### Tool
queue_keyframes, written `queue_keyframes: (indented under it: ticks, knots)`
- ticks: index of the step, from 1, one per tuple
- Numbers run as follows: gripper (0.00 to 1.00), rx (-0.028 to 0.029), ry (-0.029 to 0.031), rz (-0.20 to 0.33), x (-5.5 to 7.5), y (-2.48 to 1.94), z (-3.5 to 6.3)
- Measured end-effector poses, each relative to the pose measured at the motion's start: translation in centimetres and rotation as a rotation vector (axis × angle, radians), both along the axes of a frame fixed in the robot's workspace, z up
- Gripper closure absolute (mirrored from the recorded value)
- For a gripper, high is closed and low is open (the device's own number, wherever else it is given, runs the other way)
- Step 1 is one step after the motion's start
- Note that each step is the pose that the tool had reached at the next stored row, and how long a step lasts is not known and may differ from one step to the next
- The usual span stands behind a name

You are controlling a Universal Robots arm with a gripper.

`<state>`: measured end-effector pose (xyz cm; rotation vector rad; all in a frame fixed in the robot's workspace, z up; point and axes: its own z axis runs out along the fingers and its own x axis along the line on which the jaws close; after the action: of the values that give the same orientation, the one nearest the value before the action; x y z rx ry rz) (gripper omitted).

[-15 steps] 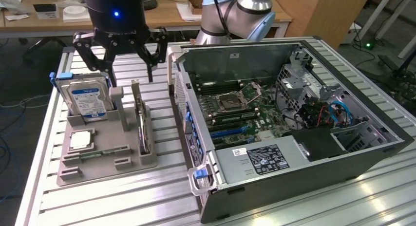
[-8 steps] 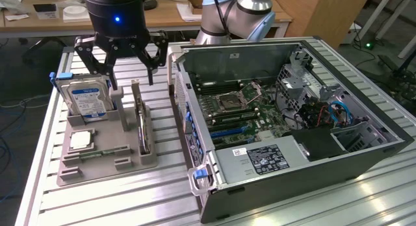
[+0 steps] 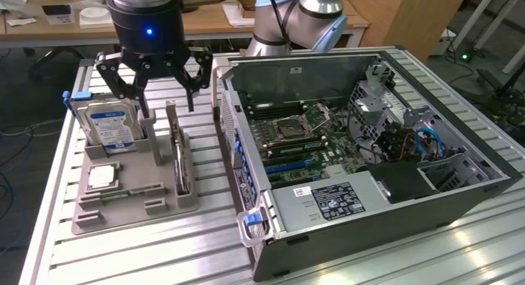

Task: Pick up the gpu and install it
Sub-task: 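Pick up the gpu and move the gpu toward the slot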

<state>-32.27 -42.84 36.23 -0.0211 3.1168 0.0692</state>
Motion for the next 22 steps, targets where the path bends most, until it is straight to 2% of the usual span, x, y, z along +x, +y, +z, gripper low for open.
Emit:
queue_keyframes:
  ticks: [9, 22]
  knots:
    - [0.29, 0.0, -0.0007, 0.0, 0.0, 0.0, -1.43]
    - [0.29, 0.0, -0.0007, -0.003, 0.0, -0.01, -2.79]
